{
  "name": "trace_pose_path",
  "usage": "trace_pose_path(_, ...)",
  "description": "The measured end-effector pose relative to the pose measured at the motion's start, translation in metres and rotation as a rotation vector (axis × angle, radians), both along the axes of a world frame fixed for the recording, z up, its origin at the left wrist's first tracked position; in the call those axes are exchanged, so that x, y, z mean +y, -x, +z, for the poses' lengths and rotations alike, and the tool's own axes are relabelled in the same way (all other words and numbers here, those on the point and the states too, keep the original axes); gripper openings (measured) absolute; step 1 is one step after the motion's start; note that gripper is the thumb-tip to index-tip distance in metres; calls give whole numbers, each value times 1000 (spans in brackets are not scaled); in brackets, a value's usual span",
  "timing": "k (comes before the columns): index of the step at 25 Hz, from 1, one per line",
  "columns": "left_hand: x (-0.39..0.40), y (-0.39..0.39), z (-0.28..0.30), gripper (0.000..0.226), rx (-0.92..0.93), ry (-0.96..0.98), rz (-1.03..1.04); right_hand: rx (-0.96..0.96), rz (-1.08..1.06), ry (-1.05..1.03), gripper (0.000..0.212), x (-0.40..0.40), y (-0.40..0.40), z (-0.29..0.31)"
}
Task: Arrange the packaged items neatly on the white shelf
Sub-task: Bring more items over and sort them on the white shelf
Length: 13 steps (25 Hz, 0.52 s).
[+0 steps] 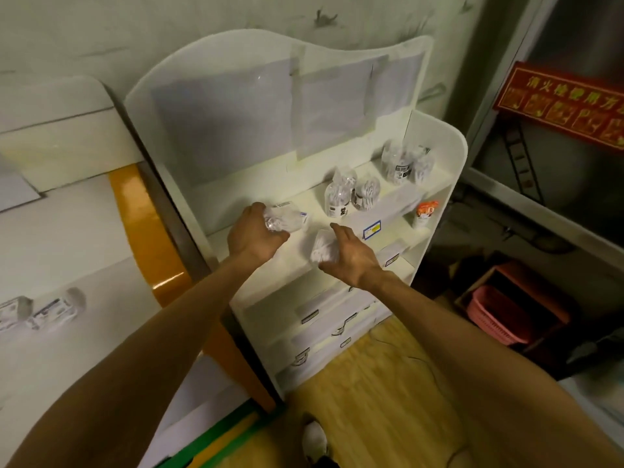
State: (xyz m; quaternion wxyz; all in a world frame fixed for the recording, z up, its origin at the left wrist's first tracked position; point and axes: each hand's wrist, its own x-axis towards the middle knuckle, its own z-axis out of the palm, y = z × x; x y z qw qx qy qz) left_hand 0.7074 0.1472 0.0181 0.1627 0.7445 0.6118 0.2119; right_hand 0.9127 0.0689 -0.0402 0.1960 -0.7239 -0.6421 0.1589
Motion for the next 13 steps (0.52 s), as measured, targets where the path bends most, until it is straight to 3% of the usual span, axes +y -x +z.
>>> trace_pose_path(10,69,-38,-39,65,-137,20,105,99,97,81,106,89,-2,-38)
trace_pose_path(13,94,-56,-37,72,-95,-11,64,39,102,-73,83,92,-31,-30)
